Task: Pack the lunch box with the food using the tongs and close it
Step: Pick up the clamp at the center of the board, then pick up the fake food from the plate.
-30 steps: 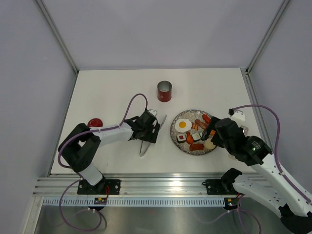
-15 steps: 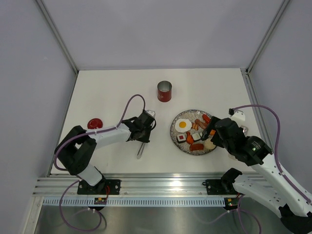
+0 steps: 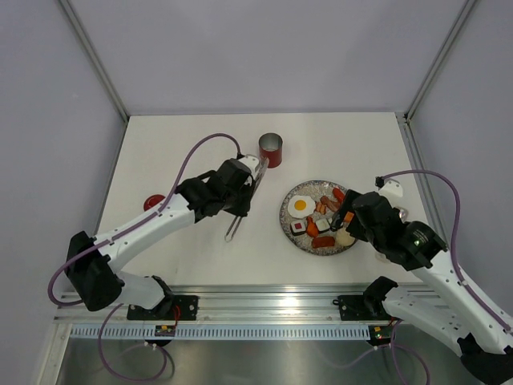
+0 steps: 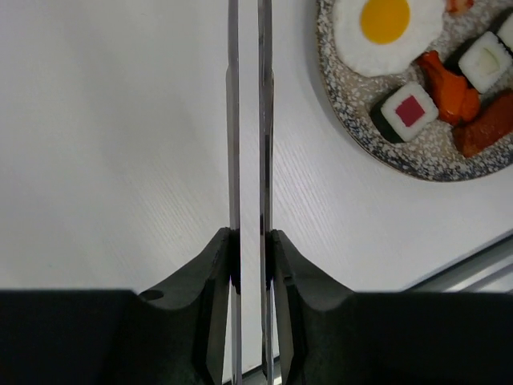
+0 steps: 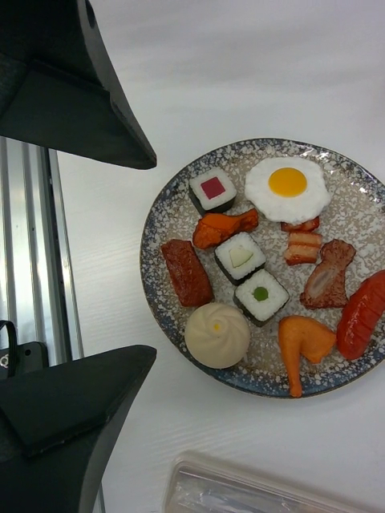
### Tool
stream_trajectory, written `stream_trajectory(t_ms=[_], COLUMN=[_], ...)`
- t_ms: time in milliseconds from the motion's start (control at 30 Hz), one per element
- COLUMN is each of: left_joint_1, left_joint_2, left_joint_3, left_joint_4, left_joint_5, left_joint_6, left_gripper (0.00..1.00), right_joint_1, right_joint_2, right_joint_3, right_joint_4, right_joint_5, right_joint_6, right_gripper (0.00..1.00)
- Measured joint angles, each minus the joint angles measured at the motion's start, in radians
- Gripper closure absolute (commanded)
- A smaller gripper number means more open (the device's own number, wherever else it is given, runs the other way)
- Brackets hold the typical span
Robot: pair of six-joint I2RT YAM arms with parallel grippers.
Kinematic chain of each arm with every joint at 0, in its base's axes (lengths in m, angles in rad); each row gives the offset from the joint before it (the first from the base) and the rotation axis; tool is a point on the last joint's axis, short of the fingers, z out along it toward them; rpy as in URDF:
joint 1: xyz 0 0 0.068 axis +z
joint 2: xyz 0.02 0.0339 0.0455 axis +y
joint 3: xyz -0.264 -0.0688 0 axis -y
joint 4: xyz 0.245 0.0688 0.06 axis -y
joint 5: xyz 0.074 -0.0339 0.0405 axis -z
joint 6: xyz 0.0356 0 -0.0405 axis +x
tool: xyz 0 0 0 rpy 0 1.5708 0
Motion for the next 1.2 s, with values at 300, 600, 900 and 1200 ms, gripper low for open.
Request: stream_trajectory(t_ms=[300,600,900,1200], left_joint_1=[-0.074,-0.075,-0.105,-0.185], left_joint_2=[0.0,-0.001,-0.004,-0.003], left_joint_3=[0.056,0.056,0.057,0.106], left_joint_4=[-0.103,-0.116,-0.117,-0.121], left_joint_5=[0.006,0.006,0.013,0.043], left_joint_6=[0.021,0.024,0.029,0.072], left_gripper=[0.67,0.63,0.66,0.65], right_joint_1=[0.0,0.0,0.0,0.0], right_joint_2=[0.016,0.019,0.026,0.03], right_joint_3=[0.055,0.062,0.079,0.107], right_joint_4=[-0.008,-0.021,-0.026,-0.038], right_joint_5=[-0.001,-0.001,-0.003,-0.002], right_joint_6=[0.0,0.0,-0.001,-0.007], right_gripper=[0.0,0.01,0.0,0.01])
